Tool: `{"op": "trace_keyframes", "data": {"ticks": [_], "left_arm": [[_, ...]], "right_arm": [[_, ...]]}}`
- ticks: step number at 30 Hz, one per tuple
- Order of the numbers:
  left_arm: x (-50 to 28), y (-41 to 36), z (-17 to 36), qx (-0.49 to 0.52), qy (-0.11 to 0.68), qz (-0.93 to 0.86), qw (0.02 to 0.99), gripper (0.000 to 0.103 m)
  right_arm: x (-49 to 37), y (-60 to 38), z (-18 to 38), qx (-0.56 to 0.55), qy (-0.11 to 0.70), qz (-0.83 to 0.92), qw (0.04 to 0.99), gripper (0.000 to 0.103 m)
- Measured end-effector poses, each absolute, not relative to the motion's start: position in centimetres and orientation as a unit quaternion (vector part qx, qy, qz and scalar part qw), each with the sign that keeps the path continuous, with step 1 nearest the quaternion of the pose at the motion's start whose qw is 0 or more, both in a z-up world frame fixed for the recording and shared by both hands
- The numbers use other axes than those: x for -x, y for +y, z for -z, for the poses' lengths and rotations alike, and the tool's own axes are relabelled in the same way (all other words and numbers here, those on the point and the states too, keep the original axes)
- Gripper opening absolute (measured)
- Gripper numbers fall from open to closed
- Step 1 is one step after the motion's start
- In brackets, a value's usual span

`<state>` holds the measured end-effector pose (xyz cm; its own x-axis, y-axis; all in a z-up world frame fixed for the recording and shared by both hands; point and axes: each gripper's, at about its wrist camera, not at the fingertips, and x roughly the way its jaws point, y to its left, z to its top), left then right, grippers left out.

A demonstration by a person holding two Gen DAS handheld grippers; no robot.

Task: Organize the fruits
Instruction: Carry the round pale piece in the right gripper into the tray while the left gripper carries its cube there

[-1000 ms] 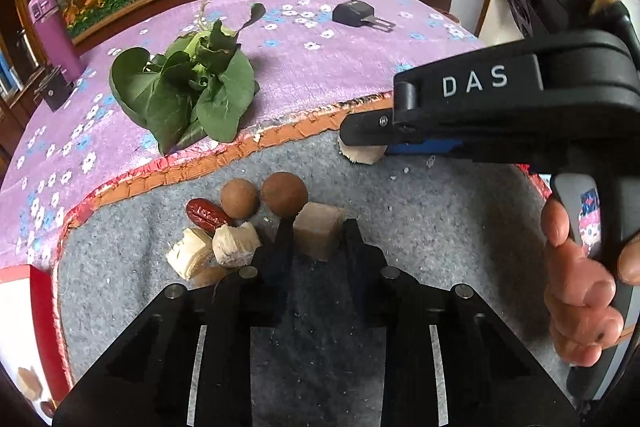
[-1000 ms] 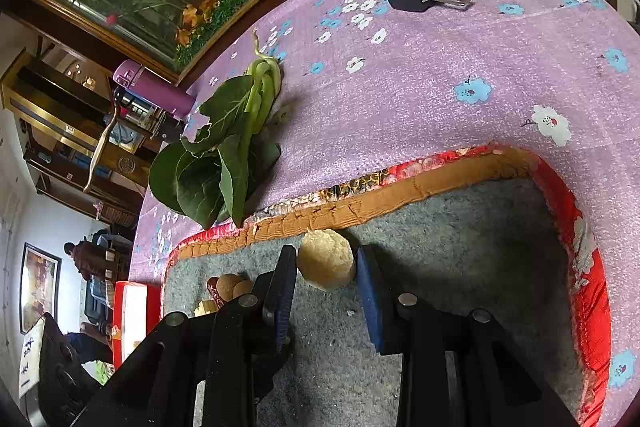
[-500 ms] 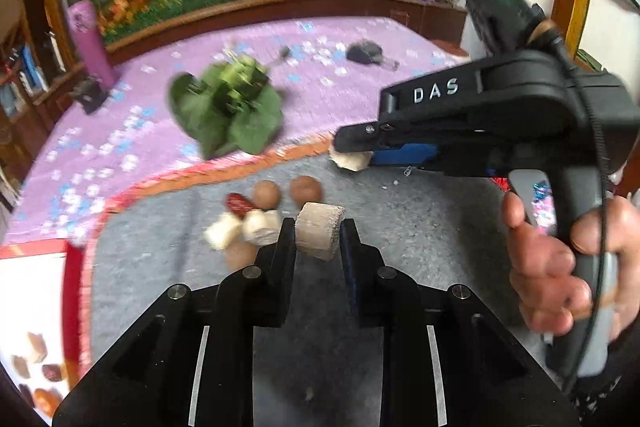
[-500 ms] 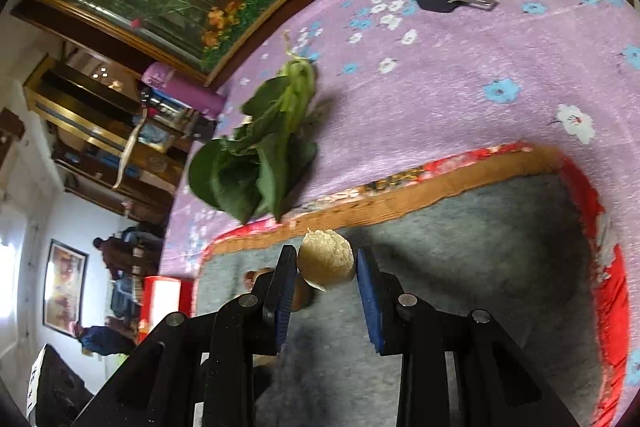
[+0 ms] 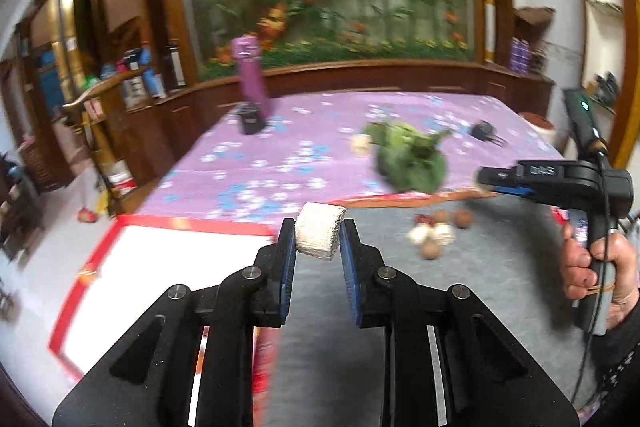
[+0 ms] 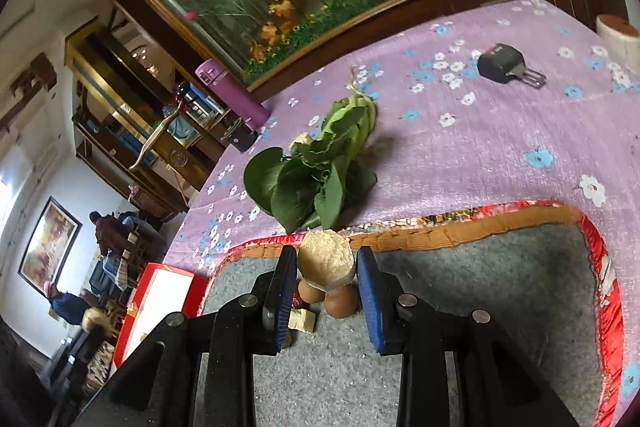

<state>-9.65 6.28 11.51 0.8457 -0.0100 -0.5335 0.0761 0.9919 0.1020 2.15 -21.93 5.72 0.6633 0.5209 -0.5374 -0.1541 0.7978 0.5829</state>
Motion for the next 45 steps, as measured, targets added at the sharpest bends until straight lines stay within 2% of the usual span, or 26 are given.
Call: {"op": "trace_keyframes", "data": {"ticks": [6,13,23,31,38,41,45], "left_arm": [[11.6,11.6,-11.9,-0.046,0.261,-0.031,0.964,0.021],[12.4,15.9,-11.3,-0.021,0.259,-0.060,0.964,0.021],[12.7,24.1,-7.6,0.030,0.304,-0.117,0.945,0.021],[11.8,26.0,-4.7,0.041,0.349,-0.119,0.929,0.021],[11.2,26.1,-3.4,0.046,0.374,-0.114,0.919,0.023],[11.3,25.9,-3.7,0.042,0.374,-0.116,0.919,0.025],[11.7,25.1,-4.7,0.031,0.360,-0.117,0.925,0.033]], "right_arm": [[-1.3,-19.4,-6.1,-0.246,0.363,-0.201,0.876,0.030],[1.1,-10.2,-8.5,-0.220,0.359,-0.289,0.860,0.030],[3.4,2.1,-7.9,-0.177,0.393,-0.372,0.822,0.030],[3.5,9.4,-5.1,-0.130,0.443,-0.386,0.799,0.030],[3.1,11.4,-4.0,-0.126,0.460,-0.401,0.782,0.032],[3.2,10.3,-4.6,-0.148,0.442,-0.410,0.784,0.042],[2.6,7.2,-5.5,-0.172,0.422,-0.391,0.799,0.042]]}}
